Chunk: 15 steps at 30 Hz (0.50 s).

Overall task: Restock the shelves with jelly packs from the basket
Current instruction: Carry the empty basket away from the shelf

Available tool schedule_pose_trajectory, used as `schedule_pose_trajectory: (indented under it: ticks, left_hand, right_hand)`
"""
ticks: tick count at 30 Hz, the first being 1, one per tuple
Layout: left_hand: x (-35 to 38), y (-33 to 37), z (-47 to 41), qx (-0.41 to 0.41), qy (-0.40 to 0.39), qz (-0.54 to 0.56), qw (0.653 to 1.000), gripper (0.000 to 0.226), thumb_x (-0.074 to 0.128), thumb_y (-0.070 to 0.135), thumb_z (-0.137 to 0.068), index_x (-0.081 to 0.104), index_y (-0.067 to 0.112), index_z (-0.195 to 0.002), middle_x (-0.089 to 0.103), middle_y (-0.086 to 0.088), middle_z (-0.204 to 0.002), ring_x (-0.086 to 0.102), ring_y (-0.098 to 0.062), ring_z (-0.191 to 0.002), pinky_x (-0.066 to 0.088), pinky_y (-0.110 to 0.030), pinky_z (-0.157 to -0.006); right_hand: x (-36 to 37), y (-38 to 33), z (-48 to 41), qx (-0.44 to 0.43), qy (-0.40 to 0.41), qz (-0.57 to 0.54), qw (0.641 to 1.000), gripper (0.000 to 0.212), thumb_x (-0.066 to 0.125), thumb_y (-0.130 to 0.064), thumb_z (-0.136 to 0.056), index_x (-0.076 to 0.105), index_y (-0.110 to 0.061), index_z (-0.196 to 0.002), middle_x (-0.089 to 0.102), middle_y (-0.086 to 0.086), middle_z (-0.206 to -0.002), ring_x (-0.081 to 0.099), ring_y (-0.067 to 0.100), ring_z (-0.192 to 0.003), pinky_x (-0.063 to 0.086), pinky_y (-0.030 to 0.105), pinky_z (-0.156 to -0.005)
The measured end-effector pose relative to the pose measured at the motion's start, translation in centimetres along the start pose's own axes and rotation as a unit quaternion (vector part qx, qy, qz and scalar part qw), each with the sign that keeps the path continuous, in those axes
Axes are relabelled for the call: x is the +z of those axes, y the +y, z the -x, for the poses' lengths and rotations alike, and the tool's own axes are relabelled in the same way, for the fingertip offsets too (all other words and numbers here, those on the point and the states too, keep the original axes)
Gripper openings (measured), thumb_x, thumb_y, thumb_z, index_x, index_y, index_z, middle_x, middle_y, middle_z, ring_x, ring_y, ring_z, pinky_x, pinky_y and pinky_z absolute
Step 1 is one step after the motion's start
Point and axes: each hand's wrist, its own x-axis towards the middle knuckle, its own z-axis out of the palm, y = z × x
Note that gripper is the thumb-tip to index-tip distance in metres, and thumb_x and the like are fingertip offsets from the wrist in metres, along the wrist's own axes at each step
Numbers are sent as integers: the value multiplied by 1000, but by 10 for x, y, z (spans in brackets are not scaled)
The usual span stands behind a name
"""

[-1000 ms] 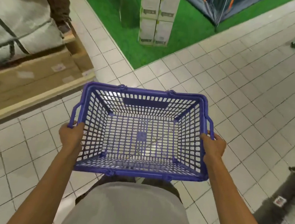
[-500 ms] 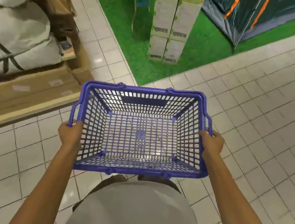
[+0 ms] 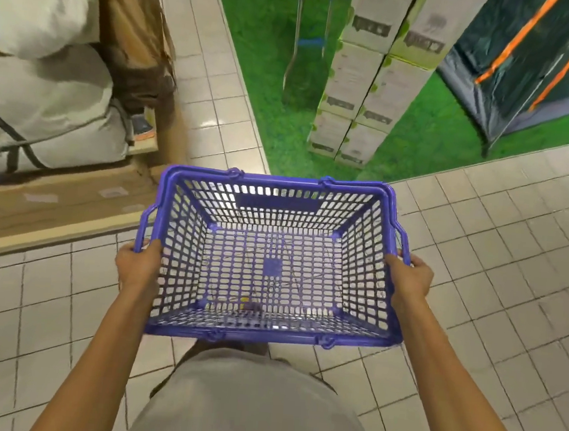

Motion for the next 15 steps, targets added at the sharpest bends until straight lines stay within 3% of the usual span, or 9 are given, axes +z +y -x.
schedule_pose_trajectory:
  ticks: [3, 5, 6, 8, 10, 15]
  left_hand:
    - [27, 28, -24, 6, -6, 11, 1000, 19, 62, 10, -85, 62, 1, -101, 59, -10, -88, 56, -21, -70, 50, -38, -74]
    - [44, 47, -38, 12, -4, 19, 1000, 4, 62, 11, -86, 58, 11, -83, 58, -6, -80, 52, -16, -63, 47, -36, -70]
    - [52, 54, -44, 16, 3, 16, 1000, 11, 61, 11, -86, 55, 15, -77, 55, -2, -74, 49, -13, -60, 45, -34, -66]
    - [68, 71, -55, 19, 12, 17, 1000, 4, 60, 11, -85, 56, 11, -84, 51, 4, -68, 47, -12, -59, 43, -28, -56]
    - [86, 84, -66, 15, 20, 17, 1000, 13, 60, 11, -83, 58, 7, -94, 51, 4, -68, 47, -12, -59, 40, -24, -50]
    - [136, 107, -92, -10, 37, 29, 999, 20, 62, 13, -83, 63, 5, -101, 61, -9, -90, 57, -21, -79, 49, -35, -71]
  right_hand:
    - [33, -31, -18, -19, -15, -7, 1000, 35, 74, -22, -60, 66, -19, -95, 74, 9, -85, 72, 28, -75, 60, 48, -78]
    - [54, -51, -31, -32, -14, -10, 999, 28, 72, -21, -58, 66, -21, -85, 74, 7, -80, 72, 27, -71, 61, 49, -76]
    - [63, -60, -37, -37, -11, -8, 999, 26, 72, -21, -58, 65, -21, -82, 74, 7, -79, 72, 27, -71, 61, 49, -75]
    - [81, -78, -50, -37, -14, -7, 999, 27, 72, -23, -57, 66, -20, -83, 74, 8, -81, 72, 29, -74, 61, 49, -76]
    - [100, -95, -68, -36, -15, 4, 999, 30, 72, -24, -57, 67, -19, -86, 74, 9, -83, 72, 31, -77, 60, 50, -77]
    - [147, -141, -119, -50, -42, 12, 998, 30, 72, -19, -60, 70, -15, -89, 71, 6, -75, 68, 26, -68, 61, 44, -73]
